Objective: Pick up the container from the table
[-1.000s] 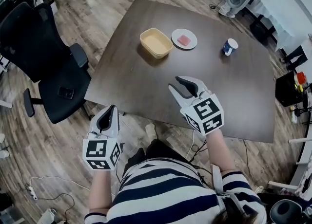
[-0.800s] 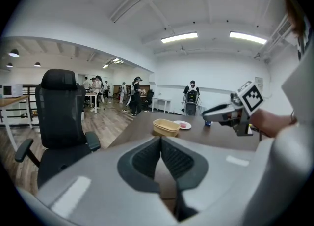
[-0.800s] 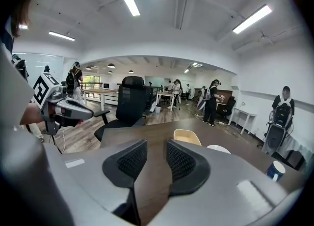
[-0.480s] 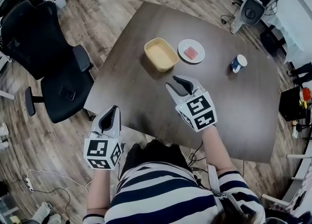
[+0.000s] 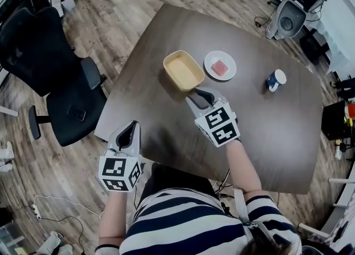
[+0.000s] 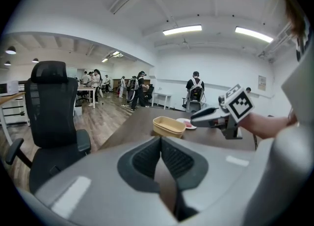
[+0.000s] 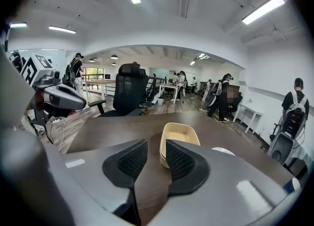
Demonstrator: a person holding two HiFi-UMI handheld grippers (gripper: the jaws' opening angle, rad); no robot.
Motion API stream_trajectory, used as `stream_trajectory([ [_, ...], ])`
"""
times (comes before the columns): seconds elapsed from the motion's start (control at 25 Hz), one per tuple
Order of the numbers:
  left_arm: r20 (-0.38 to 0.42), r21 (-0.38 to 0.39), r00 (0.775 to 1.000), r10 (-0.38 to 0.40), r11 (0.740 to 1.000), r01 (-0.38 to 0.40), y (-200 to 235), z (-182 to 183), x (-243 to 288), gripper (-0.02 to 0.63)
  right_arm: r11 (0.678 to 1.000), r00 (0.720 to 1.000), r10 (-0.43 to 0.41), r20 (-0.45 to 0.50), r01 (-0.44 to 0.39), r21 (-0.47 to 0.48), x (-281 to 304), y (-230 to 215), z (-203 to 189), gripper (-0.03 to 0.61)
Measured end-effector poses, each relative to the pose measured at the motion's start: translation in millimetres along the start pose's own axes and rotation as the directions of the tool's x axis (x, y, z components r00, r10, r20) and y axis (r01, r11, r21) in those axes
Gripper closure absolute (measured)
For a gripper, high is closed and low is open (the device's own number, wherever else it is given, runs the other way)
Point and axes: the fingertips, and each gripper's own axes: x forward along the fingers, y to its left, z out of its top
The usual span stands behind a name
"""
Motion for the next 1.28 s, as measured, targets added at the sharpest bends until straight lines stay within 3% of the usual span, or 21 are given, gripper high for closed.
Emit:
stream_trajectory([
  [0.84,-0.072,-0.035,0.997,-0.023,0.999,0.021,18.0,-4.5,75.9,0.614,0.995,0.991,0.058,-0.118,-0.067,-0.074,91.0,-13.5,-16.3,0.463],
  [1.28,-0.100,-0.052,0.995,-0.023,0.998,0.018,26.9,-12.8,96.2,0.614,0.990,0.980,0.012,-0.199,-0.039,-0.136,119.5,-21.2,-26.6,0.487],
])
